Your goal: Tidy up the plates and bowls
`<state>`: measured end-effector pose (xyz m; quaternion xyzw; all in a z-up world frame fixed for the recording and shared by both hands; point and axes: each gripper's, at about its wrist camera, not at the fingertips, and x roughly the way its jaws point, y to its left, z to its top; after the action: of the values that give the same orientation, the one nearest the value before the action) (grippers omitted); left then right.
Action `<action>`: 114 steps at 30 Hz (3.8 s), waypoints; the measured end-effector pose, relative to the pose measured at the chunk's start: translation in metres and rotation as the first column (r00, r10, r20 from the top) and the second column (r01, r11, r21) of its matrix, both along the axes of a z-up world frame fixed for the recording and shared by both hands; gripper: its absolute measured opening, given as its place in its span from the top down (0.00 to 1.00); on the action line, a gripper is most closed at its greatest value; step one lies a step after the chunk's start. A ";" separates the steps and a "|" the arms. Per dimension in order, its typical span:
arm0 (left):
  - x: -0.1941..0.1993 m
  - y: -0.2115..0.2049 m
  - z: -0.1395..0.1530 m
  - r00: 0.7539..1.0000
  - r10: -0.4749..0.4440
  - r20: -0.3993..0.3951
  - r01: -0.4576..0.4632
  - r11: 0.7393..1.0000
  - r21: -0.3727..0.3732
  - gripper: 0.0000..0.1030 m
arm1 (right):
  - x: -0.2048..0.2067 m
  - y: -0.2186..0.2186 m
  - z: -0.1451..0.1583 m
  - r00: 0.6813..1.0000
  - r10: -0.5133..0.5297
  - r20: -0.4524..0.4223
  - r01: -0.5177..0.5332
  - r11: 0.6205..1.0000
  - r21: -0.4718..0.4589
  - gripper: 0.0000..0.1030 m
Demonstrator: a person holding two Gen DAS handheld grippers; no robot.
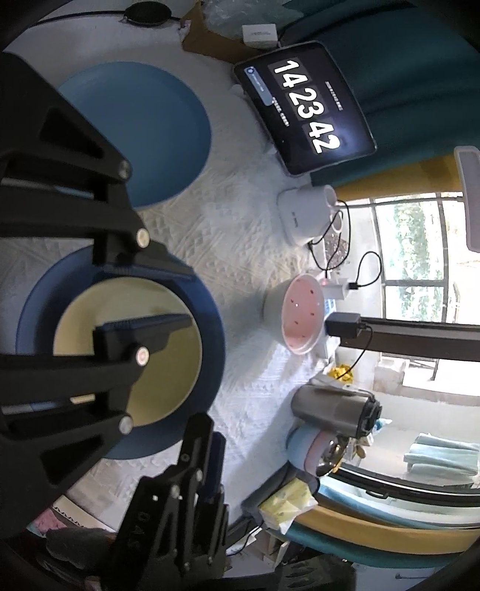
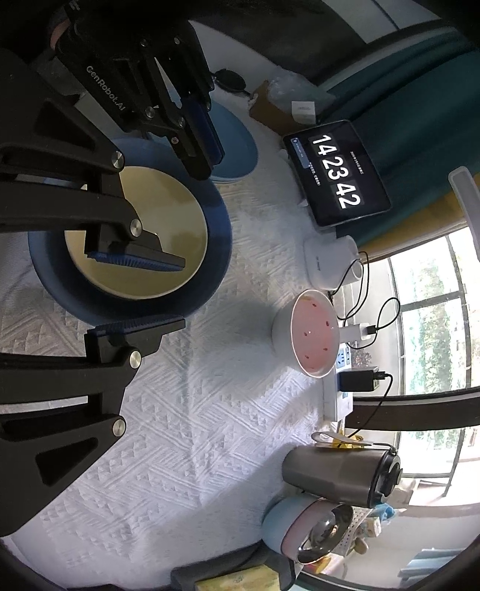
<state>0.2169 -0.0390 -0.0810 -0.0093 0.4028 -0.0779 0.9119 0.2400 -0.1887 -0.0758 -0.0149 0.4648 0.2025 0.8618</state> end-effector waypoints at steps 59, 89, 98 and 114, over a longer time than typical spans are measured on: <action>0.173 0.001 -0.012 0.996 0.014 -0.086 -0.018 0.999 -0.045 0.43 | 0.144 -0.023 -0.016 0.984 -0.138 0.109 0.138 0.990 0.015 0.36; 0.249 -0.025 -0.065 0.949 0.031 -0.314 -0.038 0.999 -0.016 0.53 | 0.215 -0.018 -0.091 0.979 -0.186 -0.086 0.195 0.973 0.121 0.76; 0.254 -0.038 -0.068 0.950 -0.010 -0.311 0.017 1.000 0.018 0.74 | 0.215 -0.025 -0.094 0.976 -0.195 -0.092 0.207 0.968 0.142 0.90; 0.237 -0.045 -0.050 0.971 -0.014 -0.239 0.022 0.999 0.031 0.81 | 0.205 -0.032 -0.068 0.981 -0.191 0.012 0.188 0.974 0.125 0.91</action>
<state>0.4541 -0.0838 -0.1309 0.0005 0.5106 -0.0775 0.8563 0.4448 -0.2207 -0.1434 0.0803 0.4405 0.1474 0.8819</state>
